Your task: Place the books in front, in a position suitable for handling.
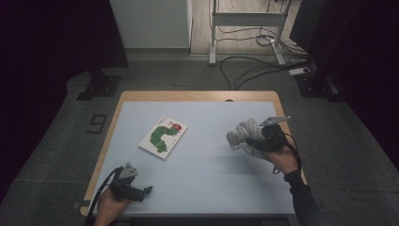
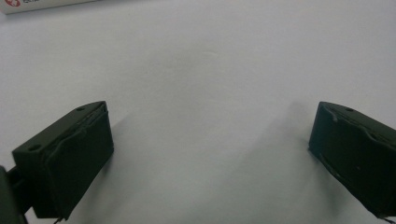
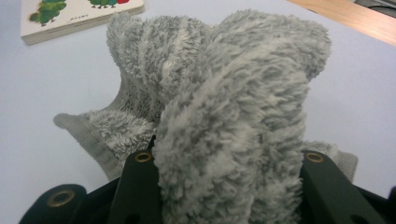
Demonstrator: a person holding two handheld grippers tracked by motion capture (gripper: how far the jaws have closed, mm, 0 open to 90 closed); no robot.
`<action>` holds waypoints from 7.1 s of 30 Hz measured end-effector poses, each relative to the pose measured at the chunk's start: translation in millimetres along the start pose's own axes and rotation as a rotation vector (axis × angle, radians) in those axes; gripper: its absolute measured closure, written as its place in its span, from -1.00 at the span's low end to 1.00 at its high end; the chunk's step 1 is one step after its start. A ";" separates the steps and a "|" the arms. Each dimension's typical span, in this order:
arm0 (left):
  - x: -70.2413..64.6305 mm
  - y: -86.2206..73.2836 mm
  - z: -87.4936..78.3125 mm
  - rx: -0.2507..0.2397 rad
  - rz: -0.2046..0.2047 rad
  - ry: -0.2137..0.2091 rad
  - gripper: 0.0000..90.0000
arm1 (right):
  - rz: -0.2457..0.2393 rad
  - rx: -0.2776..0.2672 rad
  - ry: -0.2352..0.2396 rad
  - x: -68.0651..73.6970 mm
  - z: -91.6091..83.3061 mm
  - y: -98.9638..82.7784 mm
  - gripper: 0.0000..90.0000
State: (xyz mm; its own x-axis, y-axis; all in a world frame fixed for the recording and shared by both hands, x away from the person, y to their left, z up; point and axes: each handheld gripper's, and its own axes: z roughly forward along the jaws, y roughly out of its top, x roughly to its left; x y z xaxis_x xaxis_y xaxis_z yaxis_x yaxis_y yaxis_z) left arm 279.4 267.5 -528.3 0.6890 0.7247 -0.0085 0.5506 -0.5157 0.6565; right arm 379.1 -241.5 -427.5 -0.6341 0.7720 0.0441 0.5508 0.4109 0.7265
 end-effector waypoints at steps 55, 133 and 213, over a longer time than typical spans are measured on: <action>-0.1 0.1 0.2 -0.002 -0.001 0.000 -1.00 | -0.021 0.045 -0.033 15.9 14.5 -100.2 -0.53; 89.0 114.2 34.2 0.049 0.053 0.038 -1.00 | -0.156 -0.105 0.064 56.9 66.9 11.0 -0.99; 27.8 84.6 55.1 0.063 0.084 -0.117 -1.00 | -0.086 -0.012 0.259 80.9 195.8 37.5 -0.87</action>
State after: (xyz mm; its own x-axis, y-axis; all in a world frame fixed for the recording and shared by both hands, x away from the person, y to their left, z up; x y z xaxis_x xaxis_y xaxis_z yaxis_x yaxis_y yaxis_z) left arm 371.1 218.9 -514.5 0.7821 0.6215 -0.0460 0.5148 -0.6027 0.6097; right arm 454.6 -68.7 -531.0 -0.7971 0.5838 0.1545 0.4831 0.4628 0.7433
